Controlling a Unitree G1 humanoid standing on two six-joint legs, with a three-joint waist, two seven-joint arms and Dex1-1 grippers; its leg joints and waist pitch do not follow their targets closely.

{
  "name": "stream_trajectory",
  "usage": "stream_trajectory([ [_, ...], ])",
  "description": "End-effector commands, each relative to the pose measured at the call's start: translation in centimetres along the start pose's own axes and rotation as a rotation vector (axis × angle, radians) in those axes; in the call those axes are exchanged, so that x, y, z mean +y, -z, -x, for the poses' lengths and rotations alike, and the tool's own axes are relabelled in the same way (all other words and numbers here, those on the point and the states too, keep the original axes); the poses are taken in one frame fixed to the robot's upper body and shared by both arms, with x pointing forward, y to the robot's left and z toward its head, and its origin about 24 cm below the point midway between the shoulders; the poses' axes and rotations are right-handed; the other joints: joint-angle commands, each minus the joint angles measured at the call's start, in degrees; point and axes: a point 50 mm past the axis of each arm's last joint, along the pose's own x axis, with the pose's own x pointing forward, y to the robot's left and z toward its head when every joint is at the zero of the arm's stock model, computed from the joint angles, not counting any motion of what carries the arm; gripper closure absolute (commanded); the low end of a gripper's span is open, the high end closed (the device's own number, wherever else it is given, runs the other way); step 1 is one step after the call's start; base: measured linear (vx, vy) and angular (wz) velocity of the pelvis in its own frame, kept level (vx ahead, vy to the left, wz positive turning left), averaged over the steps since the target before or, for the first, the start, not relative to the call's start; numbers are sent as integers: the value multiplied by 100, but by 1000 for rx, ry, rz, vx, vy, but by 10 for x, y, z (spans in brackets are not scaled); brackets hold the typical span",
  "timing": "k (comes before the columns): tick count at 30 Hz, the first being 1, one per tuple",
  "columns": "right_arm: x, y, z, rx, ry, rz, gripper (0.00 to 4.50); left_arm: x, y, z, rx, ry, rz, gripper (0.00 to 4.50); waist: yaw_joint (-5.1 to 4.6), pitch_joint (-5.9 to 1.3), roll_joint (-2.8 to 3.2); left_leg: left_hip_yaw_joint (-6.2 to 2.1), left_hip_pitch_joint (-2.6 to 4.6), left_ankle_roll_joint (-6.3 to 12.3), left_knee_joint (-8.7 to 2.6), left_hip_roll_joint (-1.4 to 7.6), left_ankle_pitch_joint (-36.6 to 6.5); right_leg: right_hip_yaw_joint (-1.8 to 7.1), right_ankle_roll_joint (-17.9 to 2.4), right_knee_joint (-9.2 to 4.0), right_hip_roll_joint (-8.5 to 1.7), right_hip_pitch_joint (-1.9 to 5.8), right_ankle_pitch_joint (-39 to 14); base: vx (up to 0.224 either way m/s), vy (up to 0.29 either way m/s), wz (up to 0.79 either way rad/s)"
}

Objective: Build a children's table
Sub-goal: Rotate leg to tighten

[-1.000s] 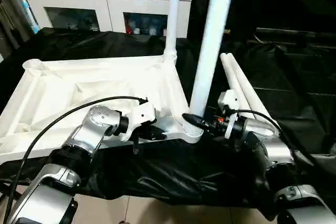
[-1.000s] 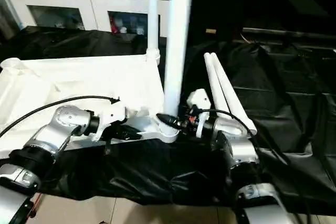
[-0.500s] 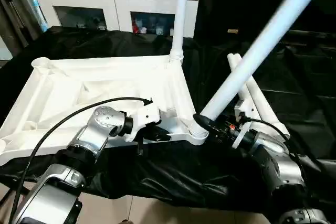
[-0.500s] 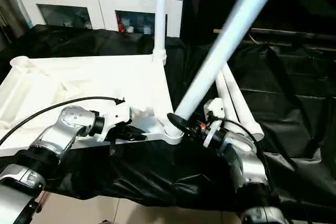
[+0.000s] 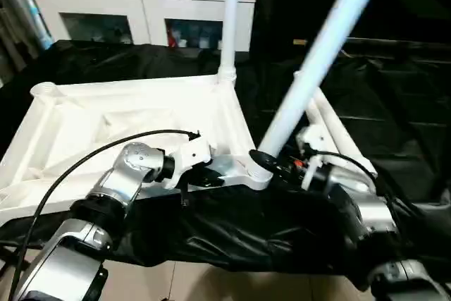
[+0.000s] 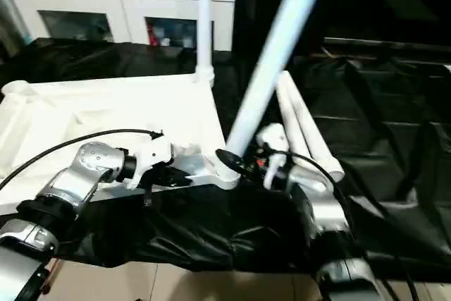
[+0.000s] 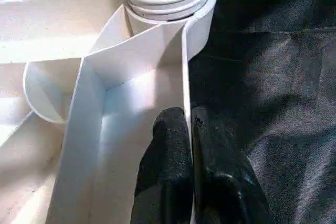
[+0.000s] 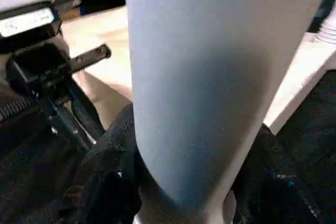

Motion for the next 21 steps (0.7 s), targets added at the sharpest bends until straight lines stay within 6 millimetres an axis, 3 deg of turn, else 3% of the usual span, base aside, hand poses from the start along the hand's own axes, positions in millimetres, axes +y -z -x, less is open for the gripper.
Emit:
stream_trajectory([
  [1, 18, 54, 4, 247, -44, -102, 260, 4, -20, -3, -38, 17, -84, 450, -61, -147, 32, -154, 125, -108, -439, 138, -3248, 172, -449, -688, -372, 7, -4070, 0, 0, 0],
  [4, 17, 53, 0, 257, -68, -97, 260, 5, -21, -3, -36, 20, -90, 450, -82, -152, 24, -171, 197, -109, -418, 134, -3458, 127, -428, -726, -358, -30, -4087, 0, 0, 0],
  [7, 16, 53, -2, 269, -81, -92, 260, 5, -21, -2, -36, 18, -92, 450, -140, -148, 35, -198, 204, -121, -452, 144, -3681, 88, -424, -725, -338, -8, -3959, 0, 0, 0],
  [9, 17, 53, -1, 273, -89, -91, 260, 5, -21, -2, -37, 16, -92, 450, -173, -158, 35, -201, 188, -120, -484, 157, -3702, 112, -520, -705, -338, 12, -3731, 0, 0, 0],
  [16, 19, 54, 2, 249, -119, -86, 260, 3, -22, -3, -54, 35, -111, 450, -160, -163, 15, -169, 204, -64, -470, 146, -3613, 156, -566, -719, -351, -23, -3762, 0, 0, 0],
  [21, 18, 47, 1, 216, -132, -88, 260, 3, -26, -2, -72, 63, -114, 450, -117, -193, 8, -144, 149, -20, -502, 173, -3293, 222, -757, -645, -354, 24, -3335, 0, 0, 0],
])
